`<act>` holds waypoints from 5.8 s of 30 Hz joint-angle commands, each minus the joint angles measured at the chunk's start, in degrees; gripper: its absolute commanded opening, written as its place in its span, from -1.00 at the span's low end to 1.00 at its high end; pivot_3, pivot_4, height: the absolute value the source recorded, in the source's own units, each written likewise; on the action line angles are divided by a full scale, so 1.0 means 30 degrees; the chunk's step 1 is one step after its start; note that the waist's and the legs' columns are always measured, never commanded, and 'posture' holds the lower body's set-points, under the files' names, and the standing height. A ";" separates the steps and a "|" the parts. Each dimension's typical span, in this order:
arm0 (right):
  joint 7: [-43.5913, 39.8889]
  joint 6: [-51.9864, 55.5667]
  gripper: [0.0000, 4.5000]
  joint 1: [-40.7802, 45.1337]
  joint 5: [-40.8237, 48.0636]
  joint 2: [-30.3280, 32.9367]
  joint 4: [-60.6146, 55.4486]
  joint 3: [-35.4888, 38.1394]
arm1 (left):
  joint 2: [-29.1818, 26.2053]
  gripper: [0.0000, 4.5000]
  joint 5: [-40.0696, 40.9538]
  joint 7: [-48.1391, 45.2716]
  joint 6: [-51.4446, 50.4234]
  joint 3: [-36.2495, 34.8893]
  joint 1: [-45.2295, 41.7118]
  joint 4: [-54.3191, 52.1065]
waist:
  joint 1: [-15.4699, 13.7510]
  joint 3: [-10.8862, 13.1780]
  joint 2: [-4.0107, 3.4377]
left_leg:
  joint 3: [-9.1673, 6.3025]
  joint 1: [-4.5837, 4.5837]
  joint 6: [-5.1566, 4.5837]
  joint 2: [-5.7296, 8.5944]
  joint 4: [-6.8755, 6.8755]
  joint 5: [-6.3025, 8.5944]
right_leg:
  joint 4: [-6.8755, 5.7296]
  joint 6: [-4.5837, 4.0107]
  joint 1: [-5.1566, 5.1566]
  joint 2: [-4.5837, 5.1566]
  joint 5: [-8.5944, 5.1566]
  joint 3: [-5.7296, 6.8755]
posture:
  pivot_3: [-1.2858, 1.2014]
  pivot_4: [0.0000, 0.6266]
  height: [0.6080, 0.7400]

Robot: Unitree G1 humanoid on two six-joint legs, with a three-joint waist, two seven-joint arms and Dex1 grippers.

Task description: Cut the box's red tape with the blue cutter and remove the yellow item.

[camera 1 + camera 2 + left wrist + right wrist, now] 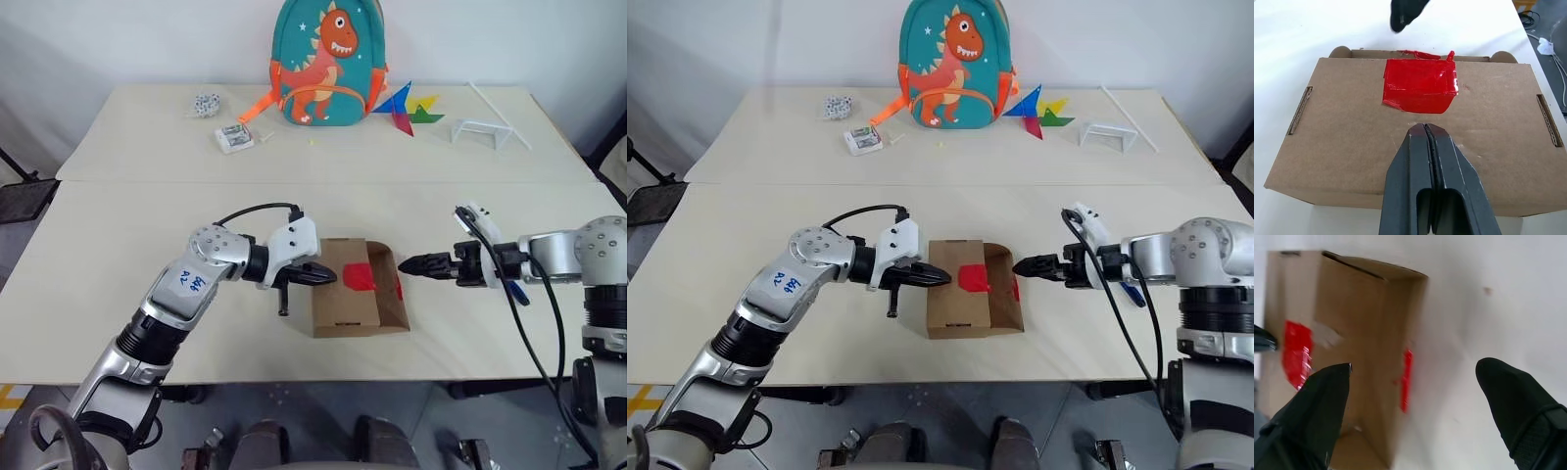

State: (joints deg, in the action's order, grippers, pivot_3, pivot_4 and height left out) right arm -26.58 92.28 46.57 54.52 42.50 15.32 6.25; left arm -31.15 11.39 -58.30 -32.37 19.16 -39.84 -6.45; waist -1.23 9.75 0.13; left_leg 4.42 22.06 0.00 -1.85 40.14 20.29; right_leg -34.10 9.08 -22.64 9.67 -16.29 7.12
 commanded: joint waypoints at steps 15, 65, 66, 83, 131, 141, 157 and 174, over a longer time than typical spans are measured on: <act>-0.0314 0.0074 0.93 -0.1632 -0.0258 -0.1452 0.0213 -0.0257 | -0.0620 -1.00 -0.0464 0.0068 -0.0847 0.0462 0.0549 -0.0460 | 0.0012 -0.0003 0.0000 | -0.0004 -0.0011 0.0002 -0.0002 -0.0006 -0.0001 | -0.0013 0.0001 0.0002 0.0000 0.0000 0.0004 | 0.03 -0.52 1.00; 0.1472 0.0074 -0.99 -0.0405 0.3678 -0.1577 -0.1862 -0.0990 | -0.0409 -1.00 -0.0572 0.1075 -0.0608 -0.0230 0.1163 0.0285 | 0.0141 -0.0007 -0.0005 | -0.0001 -0.0033 0.0004 -0.0002 -0.0019 -0.0002 | -0.0019 0.0000 0.0011 0.0000 0.0000 -0.0003 | 0.03 -0.52 1.00; 0.1774 0.0074 -0.99 -0.0156 0.4201 -0.1360 -0.1920 -0.1060 | -0.0384 -1.00 -0.0615 0.1159 -0.0549 -0.0271 0.1230 0.0384 | 0.0118 -0.0007 -0.0005 | -0.0002 -0.0033 0.0004 -0.0002 -0.0018 -0.0002 | -0.0019 0.0001 0.0010 0.0000 0.0000 -0.0004 | 0.03 -0.52 1.00; 1.0575 0.0073 -0.99 0.4663 1.3957 0.0690 -0.1772 -0.3472 | 0.0834 -1.00 -0.1172 0.2734 0.0620 -0.1221 0.2154 0.2046 | -0.0112 0.0007 0.0018 | -0.0008 0.0025 -0.0002 0.0000 0.0001 0.0001 | -0.0003 0.0001 -0.0020 0.0002 0.0001 0.0005 | 0.03 -0.52 1.00; 1.7104 -0.4463 -0.99 0.4299 1.9126 0.2248 -0.2880 -0.7853 | 0.1500 -1.00 0.3179 0.2073 -0.0468 -0.3584 -0.0549 0.0390 | 0.0035 0.0021 0.0042 | -0.0036 0.0065 0.0003 -0.0028 -0.0022 0.0003 | 0.0014 -0.0004 -0.0047 0.0002 -0.0001 0.0086 | 0.03 -0.52 1.00; 1.5426 -0.3536 -0.99 0.4094 1.8208 0.2544 -0.3494 -0.7641 | 0.0708 -1.00 0.1787 0.2711 -0.0989 -0.2844 0.0231 0.0810 | 0.0019 0.0021 0.0042 | -0.0033 0.0065 0.0003 -0.0029 -0.0020 0.0004 | 0.0016 -0.0004 -0.0049 0.0001 -0.0001 0.0082 | 0.03 -0.52 1.00; 1.0836 -0.0829 -0.99 0.4397 1.1651 0.1778 -0.3543 -0.5857 | -0.1133 -1.00 0.2013 0.3156 -0.3857 -0.2922 0.2116 -0.0522 | 0.0557 -0.0015 -0.0007 | 0.0016 -0.0007 0.0005 -0.0043 -0.0063 0.0003 | -0.0001 -0.0017 -0.0044 -0.0001 -0.0008 0.0034 | 0.03 -0.52 1.00; 1.0982 0.0074 -0.99 0.5789 1.1829 0.0159 -0.4525 -0.4964 | -0.3562 -1.00 0.3053 0.3717 -0.5585 -0.4751 0.5122 -0.2264 | 0.0988 -0.0028 -0.0023 | 0.0220 -0.0326 0.0031 -0.0070 -0.0289 0.0008 | -0.0032 -0.0028 0.0015 -0.0025 -0.0014 -0.0156 | 0.03 -0.52 1.00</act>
State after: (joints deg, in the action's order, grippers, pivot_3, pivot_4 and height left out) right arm 7.10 92.19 62.82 86.92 44.00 4.57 -8.43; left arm -40.89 22.34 -47.92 -44.68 1.09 -28.28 -15.69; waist 1.73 9.67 0.06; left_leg 5.12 21.06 0.09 -2.07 39.26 20.31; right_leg -34.20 8.99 -22.60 9.59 -16.34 6.61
